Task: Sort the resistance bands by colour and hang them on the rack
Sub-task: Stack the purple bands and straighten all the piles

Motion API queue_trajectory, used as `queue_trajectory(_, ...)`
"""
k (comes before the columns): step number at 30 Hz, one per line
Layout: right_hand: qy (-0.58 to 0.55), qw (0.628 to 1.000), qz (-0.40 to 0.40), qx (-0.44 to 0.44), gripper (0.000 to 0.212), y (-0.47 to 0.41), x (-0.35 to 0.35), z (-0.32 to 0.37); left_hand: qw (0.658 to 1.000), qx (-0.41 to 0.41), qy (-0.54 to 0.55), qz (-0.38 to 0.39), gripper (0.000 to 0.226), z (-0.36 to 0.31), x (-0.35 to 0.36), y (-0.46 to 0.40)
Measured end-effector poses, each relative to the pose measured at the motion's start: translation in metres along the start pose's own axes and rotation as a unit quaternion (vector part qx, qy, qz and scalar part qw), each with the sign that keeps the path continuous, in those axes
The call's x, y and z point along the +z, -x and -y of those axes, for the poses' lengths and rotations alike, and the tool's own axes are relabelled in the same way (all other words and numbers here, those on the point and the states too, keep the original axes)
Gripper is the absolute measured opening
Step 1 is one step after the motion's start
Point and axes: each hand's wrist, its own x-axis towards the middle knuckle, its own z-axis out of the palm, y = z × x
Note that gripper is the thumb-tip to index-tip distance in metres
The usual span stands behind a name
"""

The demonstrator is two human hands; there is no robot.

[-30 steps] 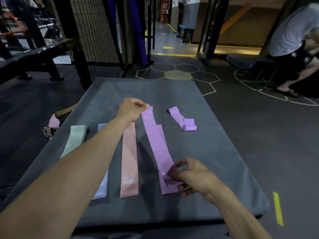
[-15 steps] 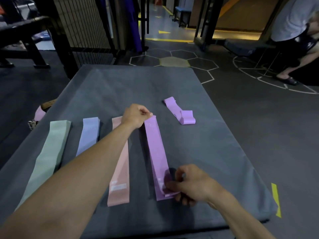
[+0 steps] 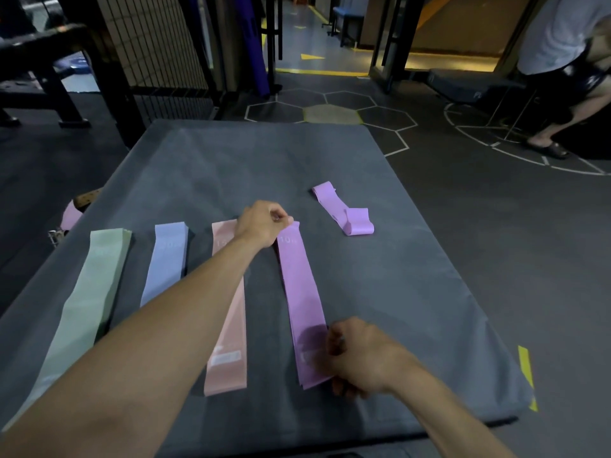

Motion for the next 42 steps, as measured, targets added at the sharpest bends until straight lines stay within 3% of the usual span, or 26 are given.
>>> queue_trajectory(16,0.026,1.000,-0.001,-0.013,0.026,-0.003,-0.002,-0.006,0.997,0.032,-0.065,-0.006,0.011,0.002,0.001,-0.003)
queue_trajectory(21,0.128,0.990,-0.042,-0.031,0.040,-0.010,-0.005,-0.010,0.993,0.059,-0.101,-0.023,0.011,0.004,0.005,-0.001)
queue_trajectory(34,0.094,0.991,-0.066,-0.068,0.042,-0.009,-0.012,-0.012,0.981,0.079,-0.175,-0.013,0.011,-0.011,0.001,0.002)
queue_trajectory(39,0.101,0.985,-0.123,-0.071,0.029,-0.005,-0.019,-0.011,0.982,0.122,-0.129,-0.064,0.009,-0.048,0.010,0.006)
queue_trajectory(42,0.092,0.986,-0.124,-0.057,0.028,-0.002,-0.020,-0.015,0.994,0.087,-0.070,-0.016,0.021,-0.073,0.038,0.008)
